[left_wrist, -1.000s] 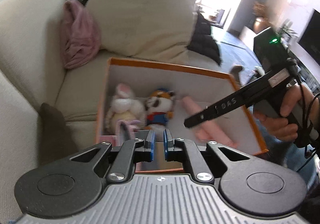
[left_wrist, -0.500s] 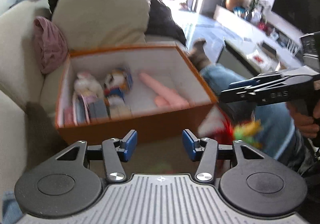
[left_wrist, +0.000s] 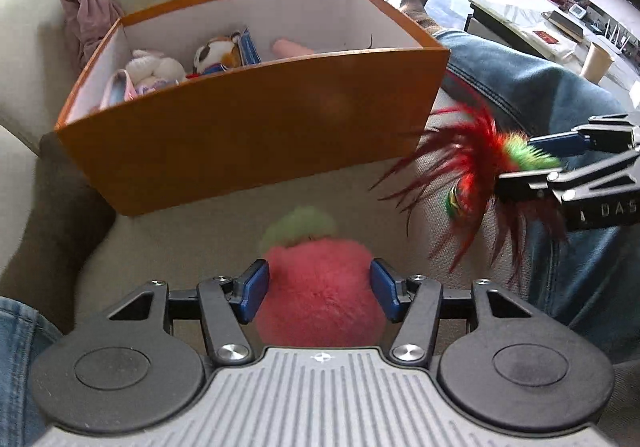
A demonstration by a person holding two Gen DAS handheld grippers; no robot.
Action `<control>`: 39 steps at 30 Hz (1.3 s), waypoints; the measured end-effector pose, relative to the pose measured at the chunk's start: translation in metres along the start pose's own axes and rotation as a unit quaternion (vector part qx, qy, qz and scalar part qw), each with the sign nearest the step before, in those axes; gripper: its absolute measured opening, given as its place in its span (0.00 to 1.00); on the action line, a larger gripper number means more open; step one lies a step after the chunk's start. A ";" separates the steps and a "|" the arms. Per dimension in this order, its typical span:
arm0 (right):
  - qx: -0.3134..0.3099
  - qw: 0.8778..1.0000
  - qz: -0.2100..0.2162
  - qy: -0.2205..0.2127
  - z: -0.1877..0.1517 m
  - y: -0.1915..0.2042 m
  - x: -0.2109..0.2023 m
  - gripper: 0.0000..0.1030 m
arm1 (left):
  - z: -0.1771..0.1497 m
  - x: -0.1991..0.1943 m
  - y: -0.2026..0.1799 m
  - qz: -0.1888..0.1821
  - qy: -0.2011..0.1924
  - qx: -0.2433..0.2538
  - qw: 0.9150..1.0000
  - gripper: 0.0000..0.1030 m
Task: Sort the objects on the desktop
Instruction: 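Grasp the pink pom-pom ball with the left gripper while the right gripper grasps the red feather toy, then lift the pom-pom ball and feather toy up toward the orange box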
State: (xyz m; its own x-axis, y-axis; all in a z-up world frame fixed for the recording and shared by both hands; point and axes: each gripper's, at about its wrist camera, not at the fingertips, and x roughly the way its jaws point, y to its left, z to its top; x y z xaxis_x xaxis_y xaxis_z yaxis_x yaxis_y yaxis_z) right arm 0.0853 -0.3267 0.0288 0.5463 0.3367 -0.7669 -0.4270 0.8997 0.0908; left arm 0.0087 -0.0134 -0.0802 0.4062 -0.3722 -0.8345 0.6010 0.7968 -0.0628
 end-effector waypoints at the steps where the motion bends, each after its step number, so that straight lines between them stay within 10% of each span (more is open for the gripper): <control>1: 0.001 1.000 -0.003 -0.001 0.000 -0.001 0.002 0.66 | -0.002 0.002 -0.001 0.004 -0.002 0.002 1.000 0.65; 13: 0.040 0.999 0.033 0.002 0.002 -0.014 0.023 0.17 | -0.010 0.016 0.005 0.007 0.025 -0.032 0.999 0.53; 30: 0.039 0.999 0.026 -0.011 0.010 -0.012 0.005 0.09 | -0.018 0.029 0.009 0.013 0.039 -0.031 0.999 0.51; 39: 0.047 0.995 0.075 -0.035 0.029 -0.014 -0.026 0.08 | -0.012 -0.001 0.033 -0.051 0.015 -0.108 0.993 0.48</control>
State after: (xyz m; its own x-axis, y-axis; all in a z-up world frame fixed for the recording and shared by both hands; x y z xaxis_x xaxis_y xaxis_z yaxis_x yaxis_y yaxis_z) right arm 0.0979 -0.3403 0.0657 0.5326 0.4842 -0.6942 -0.4399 0.8591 0.2617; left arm 0.0201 0.0192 -0.0881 0.3285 -0.4446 -0.8333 0.4753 0.8402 -0.2609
